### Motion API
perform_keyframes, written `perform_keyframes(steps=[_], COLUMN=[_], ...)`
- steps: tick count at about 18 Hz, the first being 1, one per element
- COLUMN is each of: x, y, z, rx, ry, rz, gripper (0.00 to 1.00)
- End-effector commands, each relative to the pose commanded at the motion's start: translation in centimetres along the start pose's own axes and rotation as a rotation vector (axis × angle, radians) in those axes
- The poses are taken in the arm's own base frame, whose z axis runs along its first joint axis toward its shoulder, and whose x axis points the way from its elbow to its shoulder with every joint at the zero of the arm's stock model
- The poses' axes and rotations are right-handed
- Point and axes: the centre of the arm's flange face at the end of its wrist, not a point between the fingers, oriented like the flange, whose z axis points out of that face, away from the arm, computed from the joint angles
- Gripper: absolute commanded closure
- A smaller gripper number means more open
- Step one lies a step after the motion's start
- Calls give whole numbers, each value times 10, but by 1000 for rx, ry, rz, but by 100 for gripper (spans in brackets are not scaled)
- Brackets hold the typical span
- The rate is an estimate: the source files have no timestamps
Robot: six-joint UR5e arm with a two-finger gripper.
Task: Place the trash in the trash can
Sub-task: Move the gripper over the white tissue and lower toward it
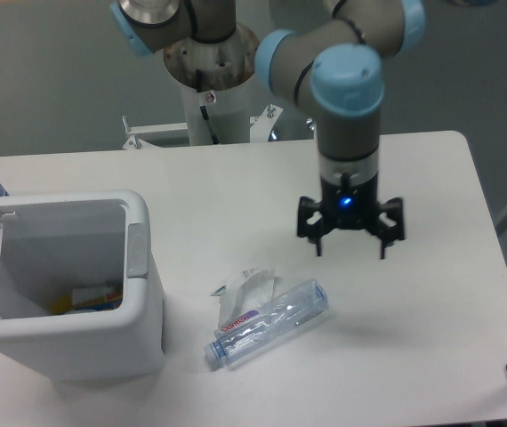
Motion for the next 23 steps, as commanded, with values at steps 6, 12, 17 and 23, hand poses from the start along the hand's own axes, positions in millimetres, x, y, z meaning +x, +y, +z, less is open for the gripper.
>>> perform_keyframes(steps=[6,12,17,23], x=[25,51,77,89], y=[-15,-23,-6,-8], z=[46,74,87,100], rx=[-3,12,-28,-76], ry=[110,206,243,226], rz=[82,97,114,143], gripper=[0,0,0,5])
